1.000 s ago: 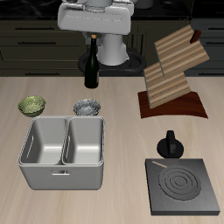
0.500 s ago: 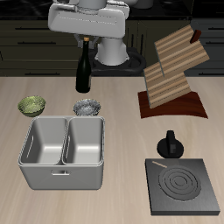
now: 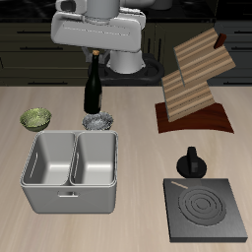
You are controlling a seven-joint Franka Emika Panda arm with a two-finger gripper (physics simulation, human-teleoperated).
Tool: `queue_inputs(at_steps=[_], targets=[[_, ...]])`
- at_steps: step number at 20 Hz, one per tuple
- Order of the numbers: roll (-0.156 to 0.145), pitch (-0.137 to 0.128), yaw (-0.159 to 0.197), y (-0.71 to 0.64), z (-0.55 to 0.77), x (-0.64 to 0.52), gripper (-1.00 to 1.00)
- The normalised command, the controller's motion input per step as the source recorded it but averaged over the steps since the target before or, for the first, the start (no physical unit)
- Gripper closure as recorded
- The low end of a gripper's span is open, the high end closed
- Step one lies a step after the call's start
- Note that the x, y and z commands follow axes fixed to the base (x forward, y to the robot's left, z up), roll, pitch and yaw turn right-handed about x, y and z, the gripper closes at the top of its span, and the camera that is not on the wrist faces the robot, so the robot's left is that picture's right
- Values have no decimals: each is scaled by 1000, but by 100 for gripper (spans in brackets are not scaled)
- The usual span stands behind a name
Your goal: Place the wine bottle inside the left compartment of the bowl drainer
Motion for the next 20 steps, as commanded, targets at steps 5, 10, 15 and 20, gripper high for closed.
queue_inputs(at_steps=[5, 10, 15, 20], targets=[[-21, 4, 23, -15, -158, 263, 100], [-14, 21, 11, -54, -263, 303, 100], [3, 36, 6, 142, -346, 157, 100], [20, 36, 17, 168, -336, 97, 100]])
